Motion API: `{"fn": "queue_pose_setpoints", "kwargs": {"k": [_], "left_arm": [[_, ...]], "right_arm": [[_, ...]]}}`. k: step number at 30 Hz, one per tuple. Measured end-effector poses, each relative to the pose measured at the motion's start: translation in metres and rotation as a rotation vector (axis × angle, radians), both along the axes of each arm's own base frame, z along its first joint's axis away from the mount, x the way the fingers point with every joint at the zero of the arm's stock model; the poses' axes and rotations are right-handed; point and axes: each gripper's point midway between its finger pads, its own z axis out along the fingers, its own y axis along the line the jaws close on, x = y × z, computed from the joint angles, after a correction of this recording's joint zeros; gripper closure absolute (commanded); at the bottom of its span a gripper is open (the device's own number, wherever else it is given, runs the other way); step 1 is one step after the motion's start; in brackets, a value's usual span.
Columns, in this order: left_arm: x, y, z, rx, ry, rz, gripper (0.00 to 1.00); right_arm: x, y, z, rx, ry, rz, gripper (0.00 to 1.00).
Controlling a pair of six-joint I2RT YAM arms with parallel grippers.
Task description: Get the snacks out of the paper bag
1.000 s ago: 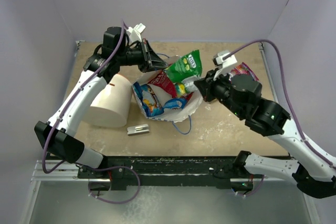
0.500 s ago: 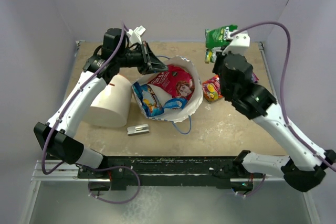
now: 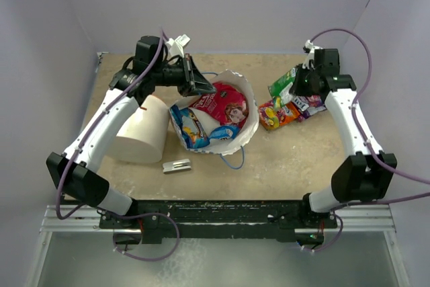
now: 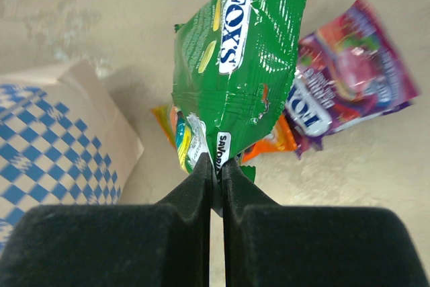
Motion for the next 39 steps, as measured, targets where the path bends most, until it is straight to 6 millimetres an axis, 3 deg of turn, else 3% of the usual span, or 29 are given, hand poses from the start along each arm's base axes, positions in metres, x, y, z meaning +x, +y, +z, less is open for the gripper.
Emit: {"fn": "queue_pose_setpoints", "kwargs": {"k": [4,13,22,30,35,39], "left_arm": [[0.002,-0.002,-0.006,0.008,0.013,-0.017,1.00],[0.005,-0.006,-0.013,0.021,0.040,-0.053,1.00],[0.006,-0.008,0.002,0.010,-0.013,-0.078,1.00],[0.004,-0.007,0.007,0.014,-0.019,-0.081,1.00],[0.002,-0.005,0.004,0.027,-0.015,-0.082,1.00],[0.001,-0.004,0.007,0.026,-0.021,-0.078,1.00]], "right_arm": [[-0.007,0.000,-0.041,0.147,0.151,0.086,1.00],[-0.006,0.011,-0.087,0.384,0.303,0.189,1.00],[0.010,-0.009,-0.141,0.391,0.416,0.161,0.96],[0.019,-0.025,-0.160,0.299,0.454,0.113,0.88],[0.020,-0.034,-0.169,0.254,0.471,0.088,0.71],[0.020,-0.036,-0.162,0.238,0.456,0.079,0.55]]}}
